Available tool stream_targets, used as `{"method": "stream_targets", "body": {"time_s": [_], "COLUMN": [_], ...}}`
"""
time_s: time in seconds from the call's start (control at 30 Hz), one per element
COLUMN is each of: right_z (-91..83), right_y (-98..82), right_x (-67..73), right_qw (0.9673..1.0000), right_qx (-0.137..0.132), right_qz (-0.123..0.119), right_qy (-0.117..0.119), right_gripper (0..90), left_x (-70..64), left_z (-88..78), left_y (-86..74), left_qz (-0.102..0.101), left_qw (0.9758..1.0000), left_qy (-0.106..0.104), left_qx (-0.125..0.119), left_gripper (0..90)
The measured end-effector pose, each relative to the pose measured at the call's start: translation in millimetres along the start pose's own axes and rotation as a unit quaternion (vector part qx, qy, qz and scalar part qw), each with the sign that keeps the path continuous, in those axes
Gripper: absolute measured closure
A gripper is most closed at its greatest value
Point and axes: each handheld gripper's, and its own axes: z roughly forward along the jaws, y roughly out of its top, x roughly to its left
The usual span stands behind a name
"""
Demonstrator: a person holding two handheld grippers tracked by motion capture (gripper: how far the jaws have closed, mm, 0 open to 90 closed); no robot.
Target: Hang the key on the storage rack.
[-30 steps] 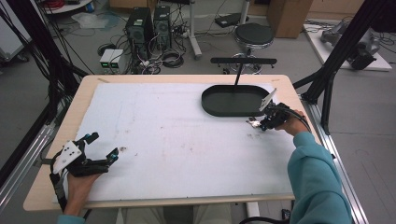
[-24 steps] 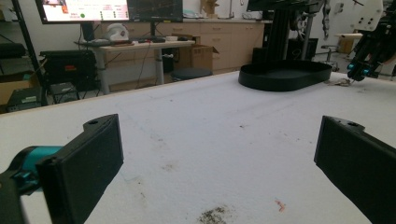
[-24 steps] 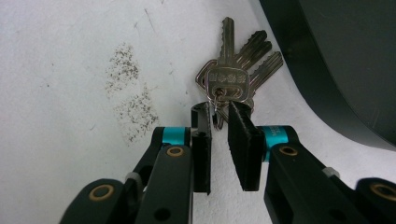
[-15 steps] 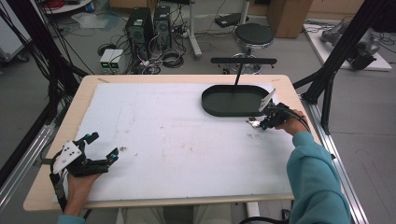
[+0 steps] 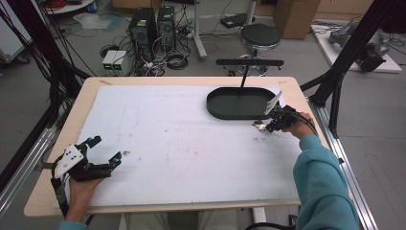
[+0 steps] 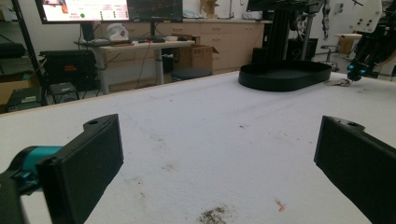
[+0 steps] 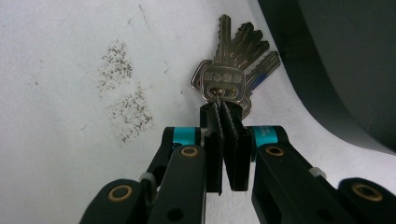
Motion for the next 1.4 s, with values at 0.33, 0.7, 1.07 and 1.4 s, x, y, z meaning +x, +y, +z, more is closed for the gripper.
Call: {"method": "stream_targets", "body": {"time_s": [0.33,0.7,1.07,1.4], "right_z": [-3.6,-17.6,-37.7,-69.0], "right_y": [0.4,-1.6,-3.3,-1.5], "right_x": [0.2,-0.9,0.1,-5.0], "right_qw": [0.9999,0.9959,0.9819,0.958], "right_qx": [-0.015,-0.074,-0.157,-0.24], "right_qz": [0.006,0.053,0.106,0.157], "right_qy": [-0.002,0.001,0.005,0.015], "right_gripper": [87.9,88.5,88.9,89.1], "left_x": [0.0,0.0,0.0,0.2], "left_z": [0.0,0.1,0.1,0.1], "left_y": [0.0,0.1,0.0,0.0], "left_qz": [0.001,0.001,0.0,-0.001], "left_qw": [1.0,1.0,1.0,1.0], "left_qy": [-0.001,0.0,0.0,0.0], "left_qx": [0.0,0.0,0.0,0.0], "left_gripper": [1.7,1.7,1.7,1.7]}}
